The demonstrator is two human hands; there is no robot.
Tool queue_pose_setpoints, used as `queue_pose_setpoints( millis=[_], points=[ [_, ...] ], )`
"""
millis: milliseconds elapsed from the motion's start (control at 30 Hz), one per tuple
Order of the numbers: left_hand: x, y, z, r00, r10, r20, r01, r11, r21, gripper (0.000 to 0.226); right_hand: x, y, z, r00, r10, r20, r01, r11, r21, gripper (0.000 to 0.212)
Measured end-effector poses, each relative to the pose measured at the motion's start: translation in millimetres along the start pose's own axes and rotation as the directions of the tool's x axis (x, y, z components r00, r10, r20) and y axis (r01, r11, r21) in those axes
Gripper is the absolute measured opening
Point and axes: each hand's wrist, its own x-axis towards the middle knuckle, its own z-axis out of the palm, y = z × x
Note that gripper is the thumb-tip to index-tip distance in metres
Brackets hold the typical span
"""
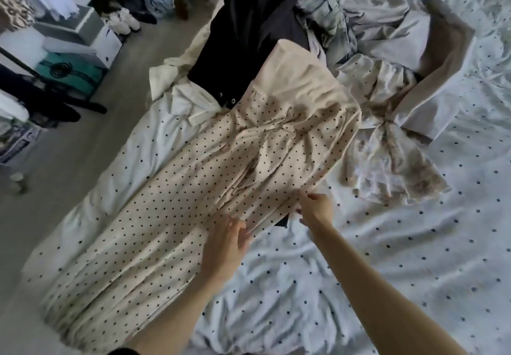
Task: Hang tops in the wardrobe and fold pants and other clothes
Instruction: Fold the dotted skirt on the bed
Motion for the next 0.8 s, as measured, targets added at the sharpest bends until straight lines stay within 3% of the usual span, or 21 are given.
queue_pose_setpoints(
  millis=[67,233,533,700,800],
  points=[
    [-12.8,-18.6,24.4,0.999,-0.045,0.01,0.044,0.996,0.081,0.034,1.5,4.1,13.8,0.999,-0.014,-0.037,0.015,1.0,0.014,0.029],
    [-19.3,-35.0,39.5,0.998,-0.058,-0.023,0.06,0.992,0.112,0.013,3.6,15.3,23.3,0.991,0.051,-0.122,-0.028,0.983,0.184,0.021],
    [-98.1,16.8,60.0,0.996,0.086,0.026,-0.086,0.996,-0.003,0.01,-13.4,60.5,-45.6,0.962,0.134,-0.239,-0.111,0.988,0.11,0.019],
    [-101.5,26.9,85.7,0.991,0.075,0.112,-0.062,0.991,-0.115,0.022,-9.4,69.1,-45.1,0.966,0.094,-0.239,-0.08,0.995,0.066,0.021],
    [-115.7,13.9,91.6,0.982,0.016,0.191,0.013,0.989,-0.15,0.036,-23.6,83.3,-34.8,0.976,0.02,-0.218,-0.033,0.998,-0.053,0.018]
  ],
)
